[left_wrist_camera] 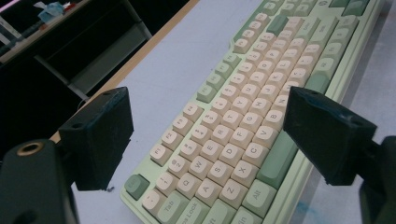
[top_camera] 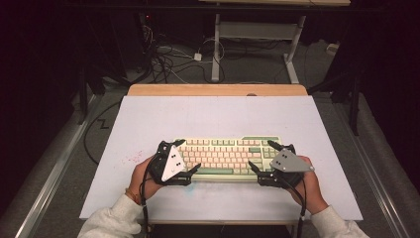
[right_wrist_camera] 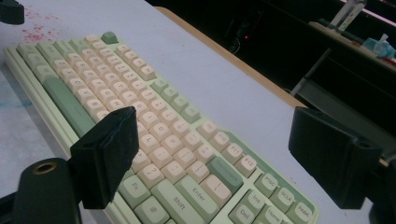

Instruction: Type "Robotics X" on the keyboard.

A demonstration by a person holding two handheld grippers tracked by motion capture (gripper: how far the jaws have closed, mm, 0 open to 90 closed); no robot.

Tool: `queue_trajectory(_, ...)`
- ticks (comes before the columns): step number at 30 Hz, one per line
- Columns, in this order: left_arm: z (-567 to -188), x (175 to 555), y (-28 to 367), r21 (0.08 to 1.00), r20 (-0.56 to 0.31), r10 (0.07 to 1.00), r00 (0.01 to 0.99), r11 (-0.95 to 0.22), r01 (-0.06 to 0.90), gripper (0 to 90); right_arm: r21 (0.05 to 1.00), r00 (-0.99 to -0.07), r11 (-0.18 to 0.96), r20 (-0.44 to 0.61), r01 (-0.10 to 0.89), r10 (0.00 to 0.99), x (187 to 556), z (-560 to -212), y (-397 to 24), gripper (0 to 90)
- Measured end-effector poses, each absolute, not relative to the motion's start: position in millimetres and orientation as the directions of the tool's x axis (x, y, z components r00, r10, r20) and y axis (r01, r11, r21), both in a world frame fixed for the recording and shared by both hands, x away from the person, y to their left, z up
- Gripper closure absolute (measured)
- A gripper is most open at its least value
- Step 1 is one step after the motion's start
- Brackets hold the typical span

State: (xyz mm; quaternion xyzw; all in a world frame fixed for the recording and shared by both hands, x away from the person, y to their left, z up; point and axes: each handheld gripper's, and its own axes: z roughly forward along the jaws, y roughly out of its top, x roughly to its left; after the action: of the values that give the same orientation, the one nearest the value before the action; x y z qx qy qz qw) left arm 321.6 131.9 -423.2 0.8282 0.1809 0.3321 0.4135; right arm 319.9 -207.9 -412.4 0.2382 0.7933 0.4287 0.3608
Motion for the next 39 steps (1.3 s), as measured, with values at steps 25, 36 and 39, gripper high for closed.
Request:
queue_trajectory(25, -429.3, 304.0, 153.6, 0.797, 0.424, 0.582, 0.694, -0.604, 0.02, 14.8, 0.851, -0.601, 0.518, -0.37, 0.087, 0.708, 307.0, -414.9, -227.2, 16.8)
queue_trajectory(36, -439.3, 300.6, 173.0, 0.788, 0.415, 0.592, 0.69, -0.613, 0.052, 14.4, 0.848, -0.585, 0.522, -0.377, 0.094, 0.718, 303.7, -420.2, -239.8, 16.8)
queue_trajectory(39, -443.5, 300.5, 178.6, 0.787, 0.407, 0.601, 0.687, -0.613, 0.07, 14.4, 0.845, -0.577, 0.527, -0.386, 0.093, 0.72, 303.9, -422.0, -245.6, 16.8)
